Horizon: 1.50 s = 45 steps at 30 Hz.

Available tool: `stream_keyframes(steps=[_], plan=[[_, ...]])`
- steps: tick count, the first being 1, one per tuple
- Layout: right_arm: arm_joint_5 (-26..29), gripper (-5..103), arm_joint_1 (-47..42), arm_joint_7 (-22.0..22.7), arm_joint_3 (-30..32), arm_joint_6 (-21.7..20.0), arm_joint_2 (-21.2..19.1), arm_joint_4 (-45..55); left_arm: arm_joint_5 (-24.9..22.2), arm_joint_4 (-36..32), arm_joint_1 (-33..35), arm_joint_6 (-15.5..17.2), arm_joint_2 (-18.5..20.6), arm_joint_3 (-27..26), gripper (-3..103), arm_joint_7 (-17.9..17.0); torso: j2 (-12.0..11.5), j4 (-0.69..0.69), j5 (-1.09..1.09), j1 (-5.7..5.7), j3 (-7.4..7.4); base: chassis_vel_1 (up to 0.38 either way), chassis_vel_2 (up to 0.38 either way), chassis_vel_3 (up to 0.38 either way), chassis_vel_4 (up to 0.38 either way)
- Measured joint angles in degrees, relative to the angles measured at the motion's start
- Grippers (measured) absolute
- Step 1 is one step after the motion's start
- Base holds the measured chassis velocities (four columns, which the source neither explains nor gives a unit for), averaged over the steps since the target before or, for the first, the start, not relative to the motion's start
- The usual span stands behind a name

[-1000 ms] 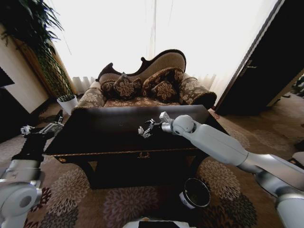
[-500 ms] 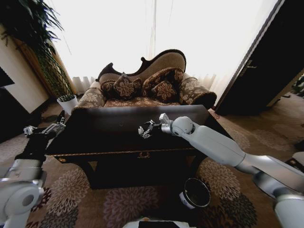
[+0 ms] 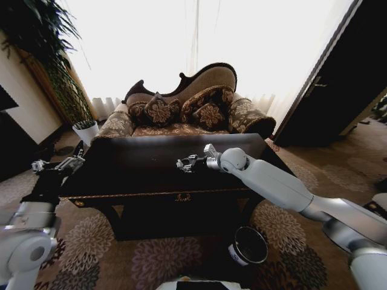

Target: Move to the front of the table and place the trash on the table into the trash bin.

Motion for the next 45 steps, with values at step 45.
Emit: stream_keyframes(steps=[45], plan=[[17.7,0,-47.5,15.9,61.2,7.9,-27.3,35.5,0.2,1.5,-4.1,-0.7,-0.7,4.5,100,-0.1,0.0,0.01,-0.01,-0.01,-0.01,0.0,0.0,0.0,0.0]])
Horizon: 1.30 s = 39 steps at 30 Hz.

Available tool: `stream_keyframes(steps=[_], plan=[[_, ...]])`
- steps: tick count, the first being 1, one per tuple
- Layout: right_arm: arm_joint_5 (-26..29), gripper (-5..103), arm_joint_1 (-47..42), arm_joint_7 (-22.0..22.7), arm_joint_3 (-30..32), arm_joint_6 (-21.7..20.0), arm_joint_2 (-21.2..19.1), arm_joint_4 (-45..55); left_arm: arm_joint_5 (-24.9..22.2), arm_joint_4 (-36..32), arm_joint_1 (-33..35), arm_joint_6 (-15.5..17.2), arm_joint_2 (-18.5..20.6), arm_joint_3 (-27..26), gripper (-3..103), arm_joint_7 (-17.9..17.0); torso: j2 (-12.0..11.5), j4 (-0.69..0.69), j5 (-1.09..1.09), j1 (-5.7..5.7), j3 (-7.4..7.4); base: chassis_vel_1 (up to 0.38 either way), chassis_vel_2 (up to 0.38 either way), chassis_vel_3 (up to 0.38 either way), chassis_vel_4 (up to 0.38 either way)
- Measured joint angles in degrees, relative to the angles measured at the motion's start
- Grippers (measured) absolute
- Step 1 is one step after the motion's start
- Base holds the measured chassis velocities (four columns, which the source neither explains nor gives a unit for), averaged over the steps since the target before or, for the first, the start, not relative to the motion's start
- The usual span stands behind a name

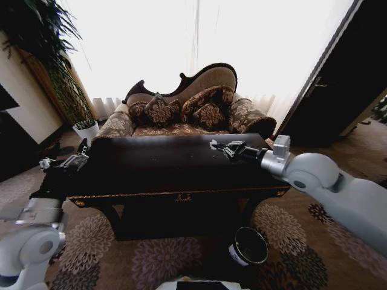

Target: Move to the front of the table and place the trash on the table into the trash bin.

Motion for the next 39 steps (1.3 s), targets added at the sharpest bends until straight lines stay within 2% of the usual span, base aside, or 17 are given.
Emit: stream_keyframes(steps=[1,4,5,8,10,11,14,15,16,18,20,22,25,27,30,36,39], plan=[[-0.9,0,-7.8,-0.1,7.2,0.8,1.9,1.0,0.1,0.1,-0.2,0.0,0.3,0.2,100,0.0,0.0,-0.01,0.02,0.0,0.0,0.0,0.0,0.0,0.0],[-3.1,0,-24.0,-0.5,21.2,2.2,7.5,3.8,0.2,0.2,-0.5,0.0,0.9,0.6,100,0.0,0.0,-0.03,0.03,0.0,0.0,0.0,0.0,0.0,0.0],[-3.1,0,-24.0,-0.5,21.2,2.2,7.5,3.8,0.2,0.2,-0.5,0.0,0.9,0.6,100,0.0,0.0,-0.03,0.03,0.0,0.0,0.0,0.0,0.0,0.0],[-6.8,0,-35.3,-1.3,30.5,4.0,14.7,7.4,0.4,0.2,-0.7,0.0,1.1,1.3,100,0.0,0.0,-0.01,0.02,0.0,0.0,0.0,0.0,0.0,0.0],[-8.7,0,-39.6,-1.5,34.0,4.8,19.0,9.7,0.6,0.2,-0.8,0.0,1.1,1.8,100,0.0,0.0,-0.02,0.01,-0.01,0.0,0.0,0.0,0.0,0.0],[-8.7,0,-39.6,-1.5,34.0,4.8,19.0,9.7,0.6,0.2,-0.8,0.0,1.1,1.8,100,0.0,0.0,-0.02,0.01,-0.01,0.0,0.0,0.0,0.0,0.0],[-12.4,0,-45.1,-1.7,38.0,7.0,26.6,13.8,1.2,0.2,-1.0,-0.1,0.8,2.9,100,0.1,0.0,-0.02,-0.01,0.0,0.0,0.0,0.0,0.0,0.0],[-14.1,0,-46.4,-1.9,38.4,8.3,28.8,14.3,1.4,0.2,-1.1,-0.1,0.7,3.3,100,0.1,0.0,-0.02,0.0,-0.01,0.0,0.0,0.0,0.0,0.0],[-14.1,0,-46.4,-1.9,38.4,8.3,28.8,14.3,1.4,0.2,-1.1,-0.1,0.7,3.3,100,0.1,0.0,-0.02,0.0,-0.01,0.0,0.0,0.0,0.0,0.0],[-18.1,0,-48.7,-2.1,38.1,11.8,32.5,14.6,1.6,0.1,-1.2,-0.1,0.7,3.7,100,0.1,0.0,-0.01,-0.02,-0.01,0.0,0.0,0.0,0.0,0.0],[-23.7,0,-50.8,-2.3,35.4,17.8,37.7,13.8,1.7,0.0,-1.2,-0.1,0.7,4.0,100,0.1,0.0,-0.01,-0.01,0.0,0.0,0.0,0.0,0.0,0.0],[-24.9,0,-51.1,-2.2,34.6,19.6,39.1,12.9,1.8,0.0,-1.1,-0.2,0.6,4.0,100,0.1,0.0,-0.02,0.0,0.0,0.0,0.0,0.0,0.0,0.0],[-27.8,0,-51.7,-2.2,31.5,27.3,43.7,7.8,1.8,-0.3,-0.7,-0.2,0.5,4.0,100,0.1,0.0,-0.01,0.01,0.0,0.01,0.0,0.0,0.0,0.0],[-27.9,0,-51.7,-2.5,30.8,29.2,44.4,6.4,1.8,-0.3,-0.6,-0.2,0.5,3.9,100,0.1,0.0,-0.01,0.01,0.0,0.0,0.0,0.0,0.0,0.0],[-26.5,0,-50.9,-6.1,28.1,37.4,46.3,0.2,1.9,-0.4,-0.3,-0.4,0.2,3.1,100,0.2,0.0,0.0,0.0,0.0,0.01,0.0,0.0,0.0,0.0],[-24.5,0,-49.6,-8.9,25.8,42.2,47.6,-5.9,1.8,-0.3,0.1,-0.4,0.2,2.3,100,0.2,0.0,0.0,0.0,0.01,0.01,0.0,0.0,0.0,0.0],[-22.7,0,-48.4,-13.0,24.4,46.0,48.1,-12.7,1.7,-0.2,0.2,-0.4,0.4,1.7,100,0.2,0.0,0.0,0.01,0.01,0.01,0.0,0.0,0.0,0.0]])
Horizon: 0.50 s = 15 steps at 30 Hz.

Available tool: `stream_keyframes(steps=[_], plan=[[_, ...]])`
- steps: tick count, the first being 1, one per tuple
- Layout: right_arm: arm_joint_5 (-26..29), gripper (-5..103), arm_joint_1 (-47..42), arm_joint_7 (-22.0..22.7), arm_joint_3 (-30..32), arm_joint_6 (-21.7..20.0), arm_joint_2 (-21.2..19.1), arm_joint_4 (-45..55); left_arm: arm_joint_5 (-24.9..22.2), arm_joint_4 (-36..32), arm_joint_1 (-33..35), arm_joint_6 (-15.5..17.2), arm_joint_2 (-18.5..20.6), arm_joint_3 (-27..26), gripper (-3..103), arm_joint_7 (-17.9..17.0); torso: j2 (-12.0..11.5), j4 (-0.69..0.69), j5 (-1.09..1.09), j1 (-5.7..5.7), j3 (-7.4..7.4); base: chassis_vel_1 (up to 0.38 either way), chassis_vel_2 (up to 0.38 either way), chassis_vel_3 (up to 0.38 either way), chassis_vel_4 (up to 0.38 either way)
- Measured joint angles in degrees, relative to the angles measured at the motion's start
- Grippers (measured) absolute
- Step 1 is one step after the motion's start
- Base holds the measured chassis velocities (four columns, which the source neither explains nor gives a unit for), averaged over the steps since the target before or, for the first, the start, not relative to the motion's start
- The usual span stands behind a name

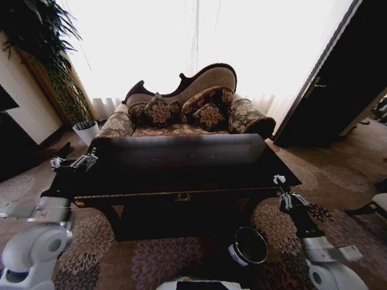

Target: Move to the front of the table and place the trash on the table into the trash bin.

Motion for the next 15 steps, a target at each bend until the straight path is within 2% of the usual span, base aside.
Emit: stream_keyframes(steps=[3,6,7,8,12,15], plan=[[0.5,0,0.3,-1.4,-0.5,1.6,-0.1,-2.4,-0.1,0.1,0.0,0.0,0.1,-0.2,100,0.0,0.0,0.0,0.01,0.0,0.0,0.0,0.0,0.0,0.0],[2.2,0,1.1,-6.7,-2.5,6.1,0.0,-11.8,-0.4,0.5,0.0,0.0,0.5,-0.9,100,0.0,0.0,-0.01,0.0,0.0,0.0,0.0,0.0,0.0,0.0],[2.2,0,1.1,-6.7,-2.5,6.1,0.0,-11.8,-0.4,0.5,0.0,0.0,0.5,-0.9,100,0.0,0.0,-0.01,0.0,0.0,0.0,0.0,0.0,0.0,0.0],[2.6,0,2.1,-8.3,-3.3,7.4,0.7,-15.9,-0.4,0.8,-0.1,0.0,0.4,-0.9,100,0.0,0.0,-0.01,0.01,0.0,0.0,0.0,0.0,0.0,0.0],[1.8,0,4.4,-9.5,-4.4,9.1,1.3,-23.2,-0.4,1.1,-0.1,0.0,0.4,-0.9,100,0.0,0.0,-0.01,-0.01,0.0,0.0,0.0,0.0,0.0,0.0],[-1.2,0,6.6,-10.2,-5.2,10.7,1.5,-30.8,-0.9,1.2,-0.1,0.0,0.8,-1.6,100,0.0,0.0,0.0,0.0,0.0,0.0,0.0,0.0,0.0,0.0]])
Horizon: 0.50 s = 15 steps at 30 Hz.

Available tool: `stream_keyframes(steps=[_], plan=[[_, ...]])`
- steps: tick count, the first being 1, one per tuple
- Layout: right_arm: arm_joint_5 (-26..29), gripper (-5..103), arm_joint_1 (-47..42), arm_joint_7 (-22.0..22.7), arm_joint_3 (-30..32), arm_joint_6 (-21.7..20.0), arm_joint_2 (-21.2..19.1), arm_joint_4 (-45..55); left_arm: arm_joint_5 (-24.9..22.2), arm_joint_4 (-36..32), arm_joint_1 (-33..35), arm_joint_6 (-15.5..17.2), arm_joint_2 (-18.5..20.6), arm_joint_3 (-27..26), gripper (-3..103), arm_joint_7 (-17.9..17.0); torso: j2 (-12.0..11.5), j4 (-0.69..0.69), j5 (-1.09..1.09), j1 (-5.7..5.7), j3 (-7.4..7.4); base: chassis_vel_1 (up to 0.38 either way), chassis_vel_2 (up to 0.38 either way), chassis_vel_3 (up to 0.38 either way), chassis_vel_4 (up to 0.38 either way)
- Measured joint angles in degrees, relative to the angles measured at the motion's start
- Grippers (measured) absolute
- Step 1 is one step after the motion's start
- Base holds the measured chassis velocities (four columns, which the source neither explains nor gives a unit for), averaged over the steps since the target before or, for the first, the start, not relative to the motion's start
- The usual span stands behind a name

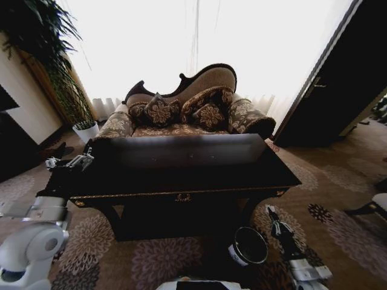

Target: Move to the front of the table and place the trash on the table into the trash bin.

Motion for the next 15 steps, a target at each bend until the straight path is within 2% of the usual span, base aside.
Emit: stream_keyframes(steps=[4,9,13,15], plan=[[-2.2,0,2.0,0.3,-0.6,0.1,0.3,-5.6,-0.4,0.0,0.2,0.0,0.2,-0.8,100,0.0,0.0,-0.01,0.0,0.0,0.0,0.0,0.0,0.0,0.0],[-5.2,0,4.7,3.2,-1.4,-1.6,0.7,-10.9,-0.6,-0.4,0.9,0.0,0.2,-1.8,100,-0.1,0.0,0.0,-0.01,0.0,0.0,0.0,0.0,0.0,0.0],[-11.3,0,7.9,10.6,-3.3,-6.3,0.6,-16.0,-0.7,-1.3,2.1,0.0,0.2,-3.4,100,-0.1,0.0,0.0,-0.01,0.0,0.0,0.0,0.0,0.0,0.0],[-12.3,0,8.6,12.2,-4.1,-7.3,0.5,-17.1,-0.8,-1.5,2.4,0.0,0.2,-3.8,100,-0.1,0.0,0.0,-0.01,0.0,0.0,0.0,0.0,0.0,0.0]])
